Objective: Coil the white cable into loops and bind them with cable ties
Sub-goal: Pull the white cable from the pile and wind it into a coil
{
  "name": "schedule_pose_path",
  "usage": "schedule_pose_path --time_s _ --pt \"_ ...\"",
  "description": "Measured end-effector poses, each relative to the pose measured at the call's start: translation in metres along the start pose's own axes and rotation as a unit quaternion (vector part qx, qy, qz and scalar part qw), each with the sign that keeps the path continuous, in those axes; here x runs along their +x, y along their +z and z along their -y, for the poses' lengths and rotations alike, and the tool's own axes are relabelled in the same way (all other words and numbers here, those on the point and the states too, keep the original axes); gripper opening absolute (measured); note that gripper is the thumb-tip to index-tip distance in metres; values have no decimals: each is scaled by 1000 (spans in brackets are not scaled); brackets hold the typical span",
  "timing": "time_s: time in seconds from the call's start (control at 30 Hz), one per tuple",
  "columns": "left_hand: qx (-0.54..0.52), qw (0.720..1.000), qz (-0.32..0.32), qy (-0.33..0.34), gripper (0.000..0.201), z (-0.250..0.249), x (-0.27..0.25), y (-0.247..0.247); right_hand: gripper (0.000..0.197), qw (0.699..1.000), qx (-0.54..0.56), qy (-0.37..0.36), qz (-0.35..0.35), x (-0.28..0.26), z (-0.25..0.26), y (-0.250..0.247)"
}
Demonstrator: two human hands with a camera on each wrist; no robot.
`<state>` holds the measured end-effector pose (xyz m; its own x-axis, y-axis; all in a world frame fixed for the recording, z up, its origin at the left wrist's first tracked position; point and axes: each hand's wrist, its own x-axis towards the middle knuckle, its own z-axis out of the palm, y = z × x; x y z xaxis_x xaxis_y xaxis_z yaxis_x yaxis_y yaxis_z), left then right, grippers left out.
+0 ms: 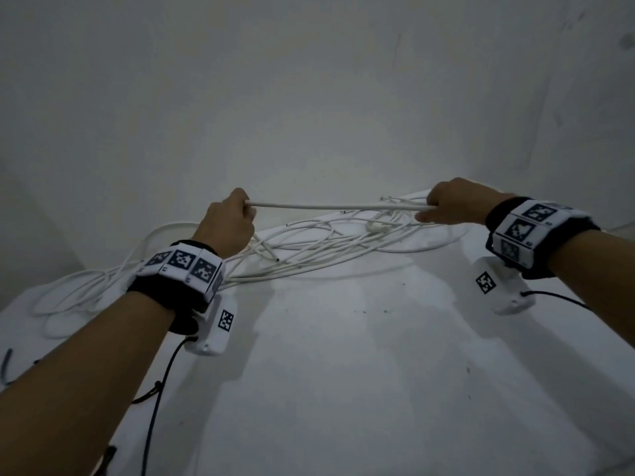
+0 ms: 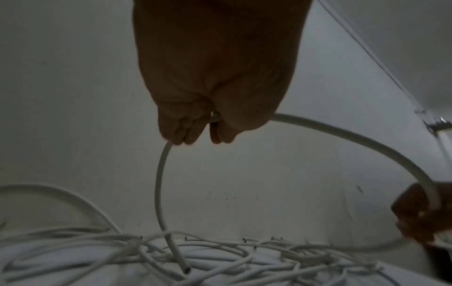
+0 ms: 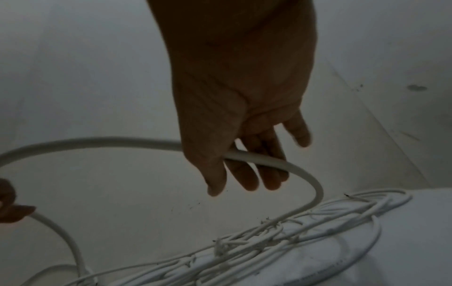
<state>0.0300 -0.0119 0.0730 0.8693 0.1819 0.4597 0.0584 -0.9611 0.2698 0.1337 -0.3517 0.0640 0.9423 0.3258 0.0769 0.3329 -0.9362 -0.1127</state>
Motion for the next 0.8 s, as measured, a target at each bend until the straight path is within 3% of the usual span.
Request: schedule_pose_path --time_s 0.07,0.17,0.23,0.33,0.4,0.5,0.63,0.7,0.8 --pt "-23 1000 -16 9 13 0 5 0 38 999 11 37 19 8 -2 6" --pt "-46 998 -12 36 10 5 13 2 37 995 26 83 -52 11 3 10" --pt "-48 998 11 51 10 6 18 3 41 992 47 105 -47 12 8 9" --pt "-26 998 12 59 17 6 23 3 37 968 232 84 47 17 11 9" --pt "-22 998 9 56 19 10 23 4 26 948 316 38 6 16 12 9" --pt "-27 998 12 56 19 15 19 8 27 960 247 -48 -126 16 15 9" --pt "-17 998 6 60 18 19 12 9 37 946 180 -154 -221 16 18 1" --pt "-7 998 3 60 18 19 10 6 49 959 57 -150 -235 18 18 2" --pt "-7 998 14 65 19 13 6 4 74 982 -33 -70 -170 16 17 6"
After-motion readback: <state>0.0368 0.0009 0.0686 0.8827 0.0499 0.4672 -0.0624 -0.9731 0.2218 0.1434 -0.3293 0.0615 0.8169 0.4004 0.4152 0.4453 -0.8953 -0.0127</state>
